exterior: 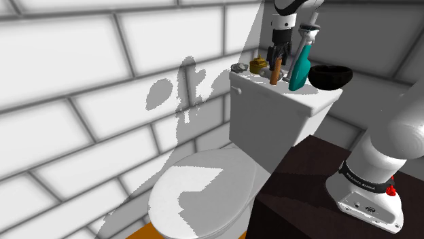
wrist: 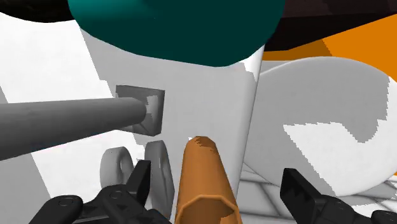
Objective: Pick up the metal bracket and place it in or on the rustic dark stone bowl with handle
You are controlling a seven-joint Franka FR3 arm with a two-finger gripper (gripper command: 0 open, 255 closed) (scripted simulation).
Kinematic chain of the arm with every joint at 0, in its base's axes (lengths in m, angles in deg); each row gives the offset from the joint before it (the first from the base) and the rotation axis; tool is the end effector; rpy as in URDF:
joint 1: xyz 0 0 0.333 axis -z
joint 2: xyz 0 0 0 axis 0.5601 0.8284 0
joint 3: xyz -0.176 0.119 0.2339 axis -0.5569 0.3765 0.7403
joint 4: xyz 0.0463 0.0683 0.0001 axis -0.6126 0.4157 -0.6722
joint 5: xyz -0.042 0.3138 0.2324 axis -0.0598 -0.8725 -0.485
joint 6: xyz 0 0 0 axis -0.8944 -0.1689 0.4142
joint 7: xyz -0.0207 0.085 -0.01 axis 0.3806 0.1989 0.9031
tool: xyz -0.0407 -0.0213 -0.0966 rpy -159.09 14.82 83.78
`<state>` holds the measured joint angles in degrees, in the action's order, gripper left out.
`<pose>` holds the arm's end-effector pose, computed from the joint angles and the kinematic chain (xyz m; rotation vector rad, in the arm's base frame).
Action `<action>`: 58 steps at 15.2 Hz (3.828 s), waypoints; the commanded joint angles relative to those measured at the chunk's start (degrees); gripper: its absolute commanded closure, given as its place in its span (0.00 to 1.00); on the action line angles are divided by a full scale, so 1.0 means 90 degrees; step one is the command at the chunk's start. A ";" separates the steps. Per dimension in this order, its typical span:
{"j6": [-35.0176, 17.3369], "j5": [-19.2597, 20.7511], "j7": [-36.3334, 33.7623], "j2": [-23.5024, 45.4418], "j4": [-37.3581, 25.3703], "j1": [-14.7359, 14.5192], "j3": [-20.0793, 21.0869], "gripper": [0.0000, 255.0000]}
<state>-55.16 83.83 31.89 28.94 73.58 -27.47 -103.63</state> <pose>0.4451 -0.1787 0.4939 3.1181 -0.2053 -0.1177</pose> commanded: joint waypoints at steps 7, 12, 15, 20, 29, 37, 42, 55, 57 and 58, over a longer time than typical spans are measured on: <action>-0.0404 -0.0417 0.0813 0.1502 -0.1141 0.0226 -0.0431 0.00; -0.0824 -0.0440 0.0831 0.1589 -0.0805 0.0237 -0.0439 0.00; -0.0956 -0.0450 0.0838 0.1623 -0.0706 0.0240 -0.0441 0.00; -0.0956 -0.0450 0.0839 0.1623 -0.0706 0.0240 -0.0441 0.00; -0.0955 -0.0450 0.0839 0.1623 -0.0706 0.0240 -0.0441 1.00; -0.0459 -0.0407 0.0816 0.1474 -0.1060 0.0231 -0.0434 1.00; -0.0042 -0.0385 0.0806 0.1388 -0.1394 0.0225 -0.0427 1.00; 0.1062 -0.0376 0.0821 0.1330 -0.2443 0.0216 -0.0417 1.00; 0.1236 -0.0380 0.0828 0.1344 -0.2630 0.0216 -0.0418 1.00; 0.1323 -0.0383 0.0832 0.1353 -0.2727 0.0216 -0.0418 1.00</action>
<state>-43.89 80.41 39.32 41.01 49.77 -25.53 -107.38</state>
